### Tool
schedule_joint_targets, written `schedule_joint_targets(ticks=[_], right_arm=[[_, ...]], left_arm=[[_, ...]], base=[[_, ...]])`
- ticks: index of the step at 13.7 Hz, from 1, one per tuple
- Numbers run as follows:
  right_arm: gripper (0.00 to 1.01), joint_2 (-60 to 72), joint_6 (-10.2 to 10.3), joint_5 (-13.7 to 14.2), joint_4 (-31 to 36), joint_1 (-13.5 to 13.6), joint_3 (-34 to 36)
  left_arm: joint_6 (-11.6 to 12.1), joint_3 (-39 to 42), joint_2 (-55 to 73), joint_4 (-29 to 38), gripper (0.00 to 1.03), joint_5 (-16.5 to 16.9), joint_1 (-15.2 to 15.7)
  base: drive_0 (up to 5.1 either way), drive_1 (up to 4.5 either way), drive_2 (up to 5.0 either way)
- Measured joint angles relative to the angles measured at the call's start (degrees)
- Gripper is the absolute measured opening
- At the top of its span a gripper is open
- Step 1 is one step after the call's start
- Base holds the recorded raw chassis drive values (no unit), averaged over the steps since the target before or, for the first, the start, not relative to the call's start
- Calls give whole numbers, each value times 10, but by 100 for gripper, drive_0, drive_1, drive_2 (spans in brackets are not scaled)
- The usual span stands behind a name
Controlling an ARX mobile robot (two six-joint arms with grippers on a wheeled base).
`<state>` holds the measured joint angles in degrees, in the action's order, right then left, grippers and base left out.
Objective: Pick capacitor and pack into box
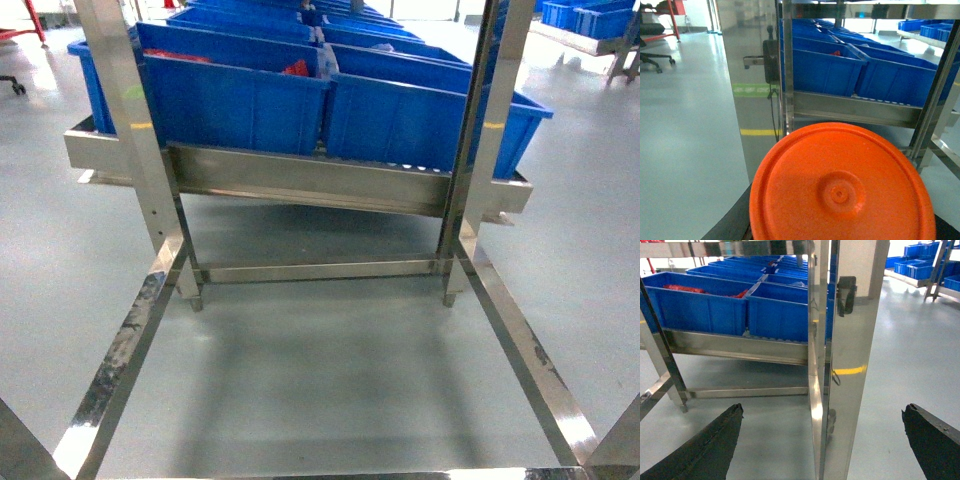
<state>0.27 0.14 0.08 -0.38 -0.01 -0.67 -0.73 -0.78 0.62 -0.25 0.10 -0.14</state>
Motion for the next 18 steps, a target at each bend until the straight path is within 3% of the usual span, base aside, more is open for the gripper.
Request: schedule_joint_targets(ticks=[18], right_arm=[[98,0,0,-1,1,0,0]], left_arm=[[1,0,0,-2,44,-1,0]], base=[[0,0,0]])
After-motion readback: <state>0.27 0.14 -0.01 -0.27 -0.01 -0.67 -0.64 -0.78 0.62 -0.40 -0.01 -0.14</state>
